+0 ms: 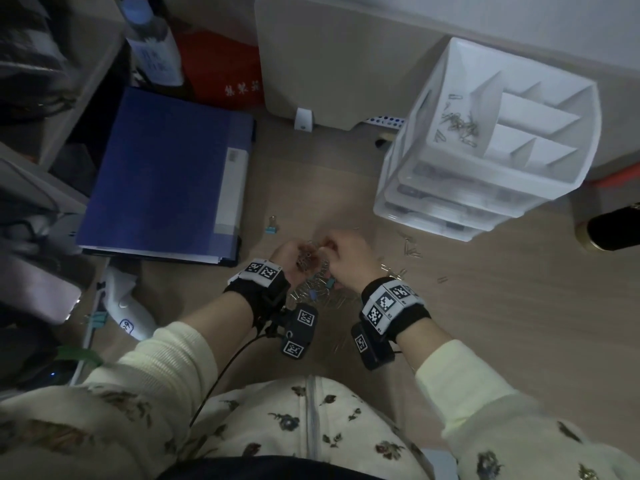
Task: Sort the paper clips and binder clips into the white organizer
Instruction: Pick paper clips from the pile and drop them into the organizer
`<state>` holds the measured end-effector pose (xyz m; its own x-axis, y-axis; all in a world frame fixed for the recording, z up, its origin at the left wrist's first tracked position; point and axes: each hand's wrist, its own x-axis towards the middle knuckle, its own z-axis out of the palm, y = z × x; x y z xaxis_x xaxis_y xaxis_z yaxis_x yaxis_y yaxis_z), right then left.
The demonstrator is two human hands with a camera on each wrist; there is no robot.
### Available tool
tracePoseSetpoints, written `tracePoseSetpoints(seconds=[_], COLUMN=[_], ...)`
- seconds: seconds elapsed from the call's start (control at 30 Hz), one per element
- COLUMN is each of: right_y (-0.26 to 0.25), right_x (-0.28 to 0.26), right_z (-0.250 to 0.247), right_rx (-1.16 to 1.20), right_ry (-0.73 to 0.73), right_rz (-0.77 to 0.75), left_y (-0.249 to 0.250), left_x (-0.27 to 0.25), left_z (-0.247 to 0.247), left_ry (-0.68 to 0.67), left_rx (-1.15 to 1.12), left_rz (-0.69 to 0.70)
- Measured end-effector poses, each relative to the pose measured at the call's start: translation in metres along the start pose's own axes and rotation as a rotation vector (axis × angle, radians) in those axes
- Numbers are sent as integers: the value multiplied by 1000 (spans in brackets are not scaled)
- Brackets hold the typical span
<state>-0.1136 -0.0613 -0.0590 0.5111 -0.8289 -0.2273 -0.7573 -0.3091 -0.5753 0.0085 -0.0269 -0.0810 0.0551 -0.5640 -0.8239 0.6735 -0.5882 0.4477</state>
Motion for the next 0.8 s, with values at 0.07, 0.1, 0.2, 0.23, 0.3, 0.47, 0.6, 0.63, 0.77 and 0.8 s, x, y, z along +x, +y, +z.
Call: tracePoseSetpoints(seconds=[0.07,0.1,0.2,0.23,0.3,0.47,0.6,0.63,0.77,0.8], right_y=[-9,-12,-14,-13,-8,16,34,36,37,38], right_x=[-3,-5,-11,-13,-19,-37,-48,-49,-45,-43], right_z=[3,6,11,12,14,26,41,43,47,48], right_rx=[-10,-32,-46,-35,4,-75,-231,-220,-228,-243], right_ry=[-53,-72,-58,-32,60,67,-126,-123,-76,-76], right_rz=[-90,-123,-174,-172,-152,28,109,104,66,61], left_y=[-1,-2,-4,-5,-5,-9,-11,-11,-8,-8], left_x=[0,-1,-5,-6,-9,-13,-13,-13,-12,-13], left_z=[0,-1,-6,-8,-10,-20,-22,-22,-22,-22], left_ry=[-5,-16,-99,-108,-89,2,40,39,34,36], left_rx=[33,26,-4,-4,-43,4,33,36,48,49], left_rz=[-2,1,6,1,-30,-31,-39,-43,-47,-48])
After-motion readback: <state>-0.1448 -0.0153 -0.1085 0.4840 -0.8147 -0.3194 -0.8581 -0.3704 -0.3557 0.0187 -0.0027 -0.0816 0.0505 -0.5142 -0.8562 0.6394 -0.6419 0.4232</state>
